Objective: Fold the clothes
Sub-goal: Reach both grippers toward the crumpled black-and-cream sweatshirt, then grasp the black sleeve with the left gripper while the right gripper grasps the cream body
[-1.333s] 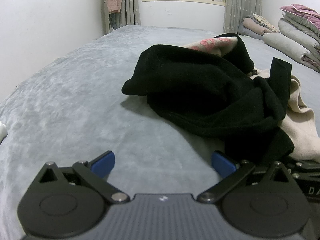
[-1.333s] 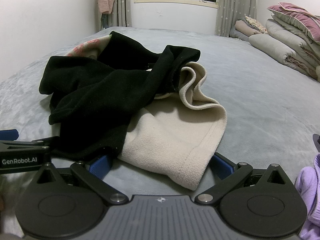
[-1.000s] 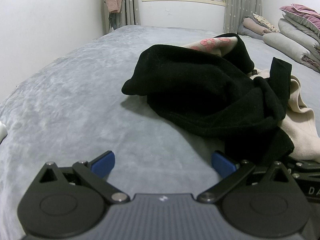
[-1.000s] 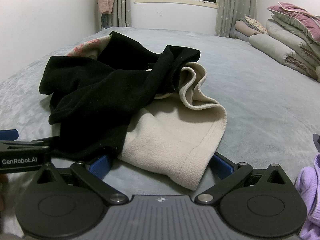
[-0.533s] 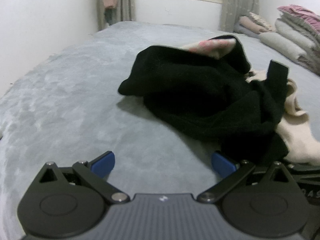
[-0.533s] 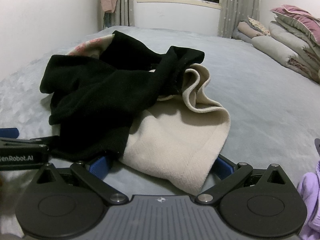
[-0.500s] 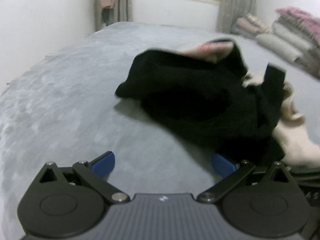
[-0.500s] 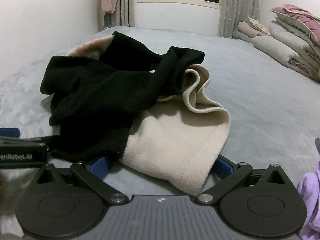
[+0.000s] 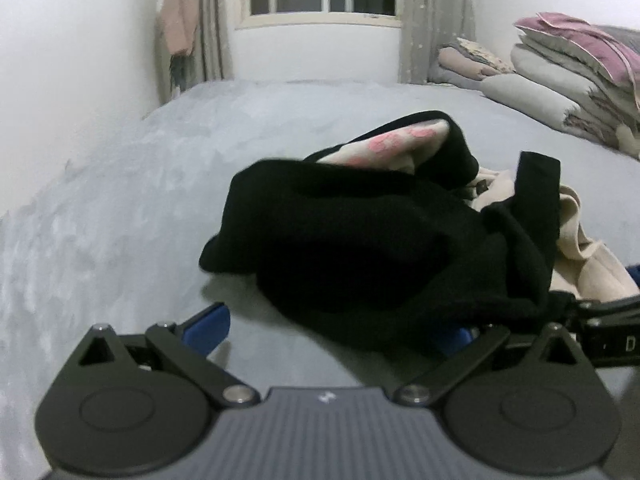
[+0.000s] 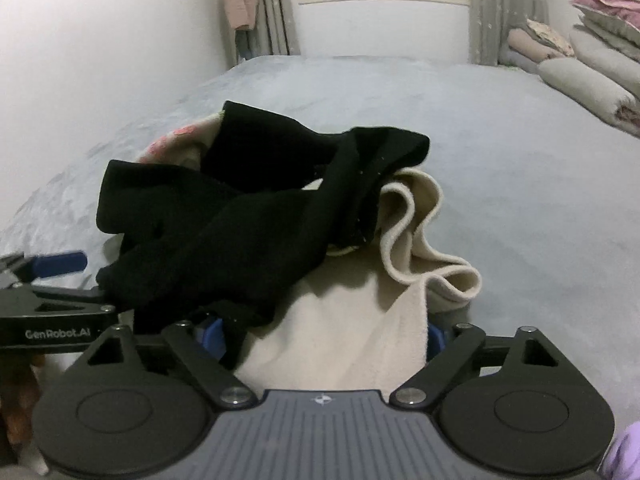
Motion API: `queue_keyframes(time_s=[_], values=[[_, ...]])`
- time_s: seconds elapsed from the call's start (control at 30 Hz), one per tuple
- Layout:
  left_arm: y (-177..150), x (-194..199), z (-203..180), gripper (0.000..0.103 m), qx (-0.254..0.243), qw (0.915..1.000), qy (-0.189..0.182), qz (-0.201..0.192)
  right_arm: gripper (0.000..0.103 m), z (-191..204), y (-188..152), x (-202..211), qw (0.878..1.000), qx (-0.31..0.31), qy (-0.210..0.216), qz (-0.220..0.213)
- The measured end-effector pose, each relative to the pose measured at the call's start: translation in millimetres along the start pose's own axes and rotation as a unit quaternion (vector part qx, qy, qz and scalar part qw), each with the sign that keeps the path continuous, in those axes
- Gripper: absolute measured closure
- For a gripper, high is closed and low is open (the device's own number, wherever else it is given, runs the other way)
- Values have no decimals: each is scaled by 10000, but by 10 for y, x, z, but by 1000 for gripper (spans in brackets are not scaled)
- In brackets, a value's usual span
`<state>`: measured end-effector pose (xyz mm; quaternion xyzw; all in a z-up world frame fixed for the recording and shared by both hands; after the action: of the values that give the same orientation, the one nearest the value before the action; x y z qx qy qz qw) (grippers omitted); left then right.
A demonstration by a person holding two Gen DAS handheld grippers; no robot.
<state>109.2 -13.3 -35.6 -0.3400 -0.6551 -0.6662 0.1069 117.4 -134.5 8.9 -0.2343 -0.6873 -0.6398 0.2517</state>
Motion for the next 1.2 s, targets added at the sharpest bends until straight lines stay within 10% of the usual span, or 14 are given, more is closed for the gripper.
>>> queue_keyframes(time_s=[0.13, 0.27, 0.4, 0.73, 0.97, 1.03, 1.2], values=[[23, -39, -77, 24, -158, 9997, -174, 49, 52, 33, 10, -1, 9998, 7, 176, -26], [19, -12, -183, 68, -173, 9988, -453, 78, 82, 140, 58, 57, 9994, 98, 304, -150], [133, 131, -233, 99, -64, 9985, -543, -60, 89, 160, 193, 213, 9980, 46, 308, -553], [750, 1021, 243, 99, 682, 9831, -945, -1410, 91, -87, 643, 1014, 9741, -626, 712, -2053], [535, 731, 397, 98, 963, 9872, -1069, -687, 90, -286, 595, 1072, 9799, -459, 84, -1940], [479, 618, 387, 94, 994, 9878, -1097, -478, 78, -278, 471, 878, 9885, -146, -70, -1502], [345, 422, 354, 43, 739, 9931, -878, -236, 41, -192, 251, 572, 9938, 522, -292, -937]])
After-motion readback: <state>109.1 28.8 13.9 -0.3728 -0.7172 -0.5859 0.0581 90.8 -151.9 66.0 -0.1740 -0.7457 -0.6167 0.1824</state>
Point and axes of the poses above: each gripper's, at about its wrist camera, not at the fingertips, and x roughly against the way its jaws point, z to its left, y to its top, the point moved 9 cm from there along -x, roughly the way its jaws point, and after that the axes turned 12 degrees about -y, right-handed, at the moved point
